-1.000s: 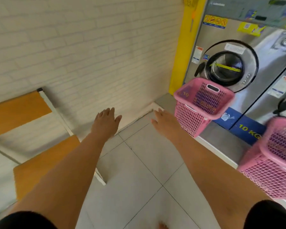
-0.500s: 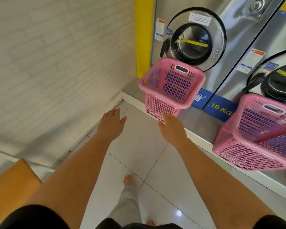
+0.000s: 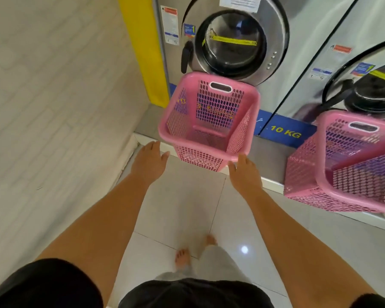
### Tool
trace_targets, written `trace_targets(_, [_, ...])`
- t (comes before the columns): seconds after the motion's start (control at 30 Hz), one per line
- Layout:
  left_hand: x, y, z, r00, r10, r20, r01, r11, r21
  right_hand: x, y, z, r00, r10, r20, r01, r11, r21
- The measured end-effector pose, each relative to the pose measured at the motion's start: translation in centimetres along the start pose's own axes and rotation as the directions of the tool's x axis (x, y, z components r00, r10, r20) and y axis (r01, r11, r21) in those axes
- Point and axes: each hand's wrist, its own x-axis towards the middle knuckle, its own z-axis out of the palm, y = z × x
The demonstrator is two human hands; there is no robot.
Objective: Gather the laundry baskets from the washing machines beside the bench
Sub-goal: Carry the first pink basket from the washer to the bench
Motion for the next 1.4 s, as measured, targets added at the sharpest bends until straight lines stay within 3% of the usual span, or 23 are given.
trace_targets(0.23, [10.1,1.1,0.5,1.0,0.0,0.02,0.0,1.0,0.019,10.2,1.2,-0.4,0.993,0.117,-0.014,-0.116,0.989,0.089])
trace_targets(0.47, [18.3,4.4,1.9,0.992,-0.097,0.078,0.105,0.989,-0.101,18.1,2.6,-0.5,0.98,0.199,0.023,-0.201,0.975,0.095])
trace_targets(0.87, [29.3,3.7,5.2,0.973,-0.153,0.176,0.151,0.988,0.023,26.3,4.9,2.4,0.944,0.329,0.013,-0.327,0.93,0.17])
trace_targets(1.17, [35.3,1.4,7.7,0.975,-0.178,0.133,0.178,0.984,0.01,30.0,7.0,5.1,0.946,0.321,-0.043,-0.31,0.935,0.174])
trace_targets(1.4, [36.5,-0.3,8.2,0.987,-0.113,0.119,0.108,0.993,0.048,30.5,8.0,6.3,0.951,0.293,-0.102,-0.268,0.941,0.204])
